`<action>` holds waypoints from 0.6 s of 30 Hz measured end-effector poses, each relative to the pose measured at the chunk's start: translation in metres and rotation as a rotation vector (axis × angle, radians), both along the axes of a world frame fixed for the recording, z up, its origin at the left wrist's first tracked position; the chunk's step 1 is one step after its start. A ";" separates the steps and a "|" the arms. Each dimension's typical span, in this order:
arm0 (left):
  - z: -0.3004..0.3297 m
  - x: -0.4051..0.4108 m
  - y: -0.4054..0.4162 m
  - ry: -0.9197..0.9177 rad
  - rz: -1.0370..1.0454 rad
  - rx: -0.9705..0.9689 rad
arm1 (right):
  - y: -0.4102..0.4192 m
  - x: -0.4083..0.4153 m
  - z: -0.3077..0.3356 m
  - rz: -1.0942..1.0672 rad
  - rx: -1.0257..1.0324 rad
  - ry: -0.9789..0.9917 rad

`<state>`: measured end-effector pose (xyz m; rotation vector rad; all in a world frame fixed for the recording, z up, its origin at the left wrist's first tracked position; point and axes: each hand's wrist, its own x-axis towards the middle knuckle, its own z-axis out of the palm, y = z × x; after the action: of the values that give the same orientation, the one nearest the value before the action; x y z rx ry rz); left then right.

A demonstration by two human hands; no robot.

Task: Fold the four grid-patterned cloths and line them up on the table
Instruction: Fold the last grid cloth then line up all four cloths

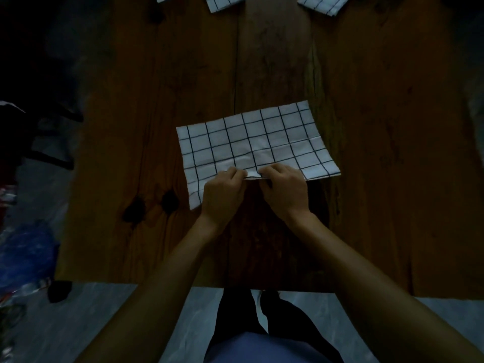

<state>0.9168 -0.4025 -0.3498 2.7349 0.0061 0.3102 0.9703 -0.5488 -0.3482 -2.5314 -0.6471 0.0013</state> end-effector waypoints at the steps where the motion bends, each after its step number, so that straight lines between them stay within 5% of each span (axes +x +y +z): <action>1: 0.004 0.001 -0.003 0.000 0.019 -0.024 | 0.001 0.001 0.003 -0.016 0.002 -0.004; 11: 0.066 0.012 -0.029 0.129 0.265 -0.493 | -0.011 0.041 0.063 -0.144 0.186 0.008; 14: 0.087 0.029 -0.018 0.039 0.271 -0.391 | -0.022 0.049 0.089 -0.126 0.217 0.047; 18: 0.118 0.050 -0.013 0.072 0.027 -0.131 | -0.041 0.055 0.124 -0.060 0.238 0.043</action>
<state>0.9670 -0.4159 -0.2321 2.6157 0.0799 0.2104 1.0257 -0.5900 -0.2237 -2.3135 -0.5218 -0.0403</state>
